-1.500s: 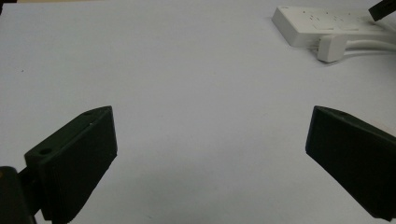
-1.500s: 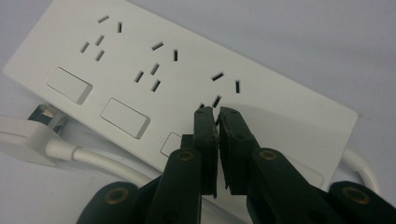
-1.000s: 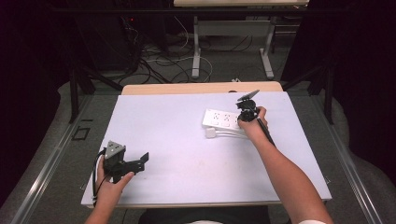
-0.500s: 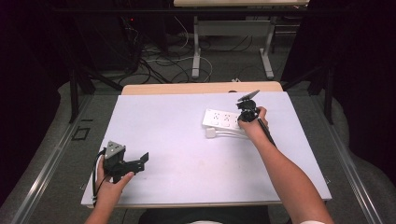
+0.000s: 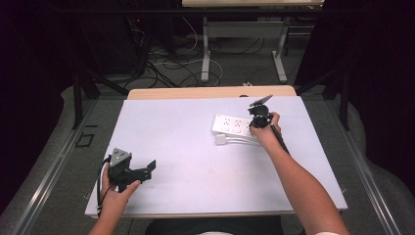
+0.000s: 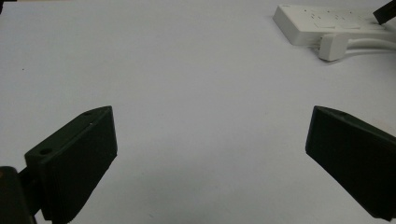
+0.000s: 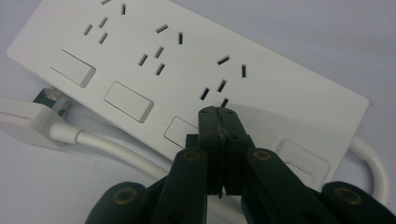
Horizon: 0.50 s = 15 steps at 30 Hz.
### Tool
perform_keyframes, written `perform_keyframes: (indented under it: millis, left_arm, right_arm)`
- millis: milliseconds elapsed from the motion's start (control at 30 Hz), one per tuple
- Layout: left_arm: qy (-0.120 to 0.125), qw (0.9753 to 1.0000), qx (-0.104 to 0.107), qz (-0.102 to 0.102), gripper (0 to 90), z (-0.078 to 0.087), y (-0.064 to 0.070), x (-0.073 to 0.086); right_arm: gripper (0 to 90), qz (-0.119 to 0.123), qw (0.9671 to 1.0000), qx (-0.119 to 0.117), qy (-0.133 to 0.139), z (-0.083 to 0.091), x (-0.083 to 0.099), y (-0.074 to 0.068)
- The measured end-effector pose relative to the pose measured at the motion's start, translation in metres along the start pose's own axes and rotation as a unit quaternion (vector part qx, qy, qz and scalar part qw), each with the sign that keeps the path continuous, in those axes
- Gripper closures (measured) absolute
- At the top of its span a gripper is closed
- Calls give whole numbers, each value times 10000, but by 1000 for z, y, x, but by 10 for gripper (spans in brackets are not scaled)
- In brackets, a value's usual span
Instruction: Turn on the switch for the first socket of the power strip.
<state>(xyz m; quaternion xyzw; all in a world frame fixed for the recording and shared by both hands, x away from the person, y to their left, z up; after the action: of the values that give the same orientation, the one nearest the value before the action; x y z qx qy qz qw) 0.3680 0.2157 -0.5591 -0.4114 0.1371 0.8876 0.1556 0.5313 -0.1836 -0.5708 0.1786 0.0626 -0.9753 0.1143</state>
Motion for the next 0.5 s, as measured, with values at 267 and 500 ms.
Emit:
perform_keyframes:
  millis: [267, 500]
  left_arm:
    - [-7, 10000, -7, -23, 20, 0, 0, 0]
    - [-6, 10000, -2, -11, 20, 0, 0, 0]
  right_arm:
    - [897, -46, 10000, -71, 43, 0, 1, 1]
    - [897, -50, 9999, -83, 75, -1, 1, 1]
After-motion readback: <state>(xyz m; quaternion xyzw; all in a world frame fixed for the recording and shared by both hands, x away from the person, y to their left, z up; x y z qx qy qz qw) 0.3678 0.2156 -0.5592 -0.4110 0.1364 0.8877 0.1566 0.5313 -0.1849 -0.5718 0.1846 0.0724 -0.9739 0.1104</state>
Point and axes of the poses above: each handheld gripper's, and its own axes: z roughly backward along the jaws, x roughly out of its underside, y roughly to its right, the point moved 7 cm from there along -z, roughly forward along the jaws, and after that the axes turned 7 degrees about -y, right-handed, at the moved point
